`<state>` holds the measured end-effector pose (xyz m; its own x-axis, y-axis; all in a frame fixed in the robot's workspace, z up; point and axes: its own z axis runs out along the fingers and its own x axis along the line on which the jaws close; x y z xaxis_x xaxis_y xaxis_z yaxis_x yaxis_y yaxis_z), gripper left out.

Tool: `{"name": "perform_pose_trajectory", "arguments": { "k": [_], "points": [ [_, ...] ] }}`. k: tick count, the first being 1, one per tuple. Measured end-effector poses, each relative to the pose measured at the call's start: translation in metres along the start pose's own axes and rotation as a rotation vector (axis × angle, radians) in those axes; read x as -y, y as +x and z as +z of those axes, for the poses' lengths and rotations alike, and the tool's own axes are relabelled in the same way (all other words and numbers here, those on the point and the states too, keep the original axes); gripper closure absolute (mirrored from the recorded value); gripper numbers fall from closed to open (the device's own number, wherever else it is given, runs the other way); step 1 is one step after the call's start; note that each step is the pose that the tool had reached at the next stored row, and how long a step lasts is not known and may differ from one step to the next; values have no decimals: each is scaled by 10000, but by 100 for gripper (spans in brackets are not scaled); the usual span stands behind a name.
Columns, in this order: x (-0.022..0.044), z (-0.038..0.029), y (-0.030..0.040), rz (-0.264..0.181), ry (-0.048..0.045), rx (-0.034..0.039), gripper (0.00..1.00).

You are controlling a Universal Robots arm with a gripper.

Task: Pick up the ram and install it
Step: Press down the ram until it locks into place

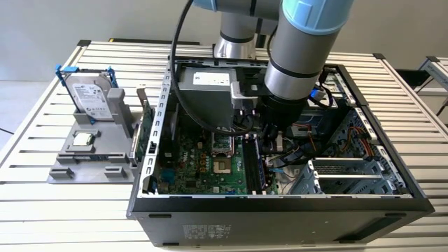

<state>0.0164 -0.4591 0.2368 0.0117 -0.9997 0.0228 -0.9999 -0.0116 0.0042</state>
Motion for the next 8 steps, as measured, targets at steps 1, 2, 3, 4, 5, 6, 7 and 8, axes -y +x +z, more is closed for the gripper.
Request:
{"name": "perform_pose_trajectory", "arguments": {
  "k": [1,2,3,4,5,6,7,8],
  "points": [
    [-4,-1,-3,-61,1,-2,100],
    [-4,0,-3,-73,2,-2,100],
    [-4,0,-3,-73,2,-2,100],
    [-4,0,-3,-75,2,-1,100],
    [-5,0,-3,-74,2,-1,100],
    [-5,0,-3,-74,2,0,100],
    [-5,0,-3,-64,2,0,100],
    [-5,1,-3,-26,2,-1,100]
  ]
}}
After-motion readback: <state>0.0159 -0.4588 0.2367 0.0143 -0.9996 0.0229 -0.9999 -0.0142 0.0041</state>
